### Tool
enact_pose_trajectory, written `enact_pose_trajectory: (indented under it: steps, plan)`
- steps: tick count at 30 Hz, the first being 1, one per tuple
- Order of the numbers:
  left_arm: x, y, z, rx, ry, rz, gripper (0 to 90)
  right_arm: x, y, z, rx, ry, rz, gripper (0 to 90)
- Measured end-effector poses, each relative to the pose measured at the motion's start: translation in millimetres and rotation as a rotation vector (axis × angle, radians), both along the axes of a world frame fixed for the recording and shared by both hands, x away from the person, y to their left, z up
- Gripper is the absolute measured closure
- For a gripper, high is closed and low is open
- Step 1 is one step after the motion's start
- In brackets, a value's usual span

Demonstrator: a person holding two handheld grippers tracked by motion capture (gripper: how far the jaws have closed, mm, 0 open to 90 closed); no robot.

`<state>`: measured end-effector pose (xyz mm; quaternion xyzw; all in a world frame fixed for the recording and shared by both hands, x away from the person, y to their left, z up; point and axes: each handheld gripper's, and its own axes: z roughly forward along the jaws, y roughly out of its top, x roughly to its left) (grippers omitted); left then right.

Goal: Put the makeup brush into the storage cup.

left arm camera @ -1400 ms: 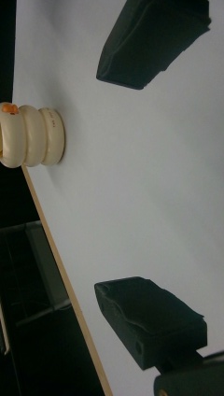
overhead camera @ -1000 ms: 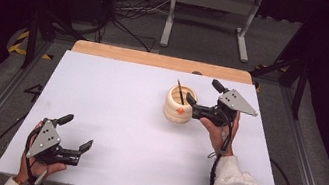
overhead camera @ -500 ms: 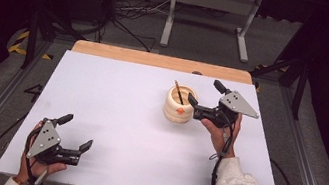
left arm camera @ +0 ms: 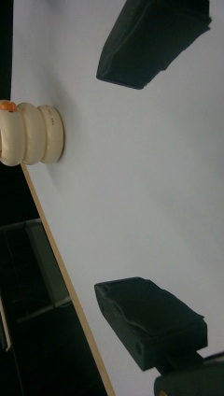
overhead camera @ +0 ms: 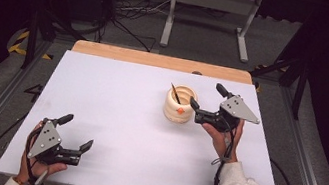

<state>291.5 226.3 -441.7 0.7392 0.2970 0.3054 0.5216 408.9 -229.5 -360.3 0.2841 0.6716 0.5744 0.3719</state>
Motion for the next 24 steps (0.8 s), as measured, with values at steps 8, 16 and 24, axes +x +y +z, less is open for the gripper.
enact_pose_trajectory:
  steps: [8,16,24]
  plan:
    - [0.5,-0.5,-0.3,0.002,0.001,0.002,3.1,-5.0,-2.3,-1.7,-0.028,-0.001,-0.012,5.5]
    - [0.9,-1.1,-0.5,0.007,0.003,0.006,3.1,-9.4,-5.1,-2.4,-0.056,0.003,-0.017,5.8]
    - [1.2,-1.3,-0.7,0.008,0.004,0.008,3.1,-15.0,-7.5,-2.1,-0.074,-0.001,-0.011,5.9]
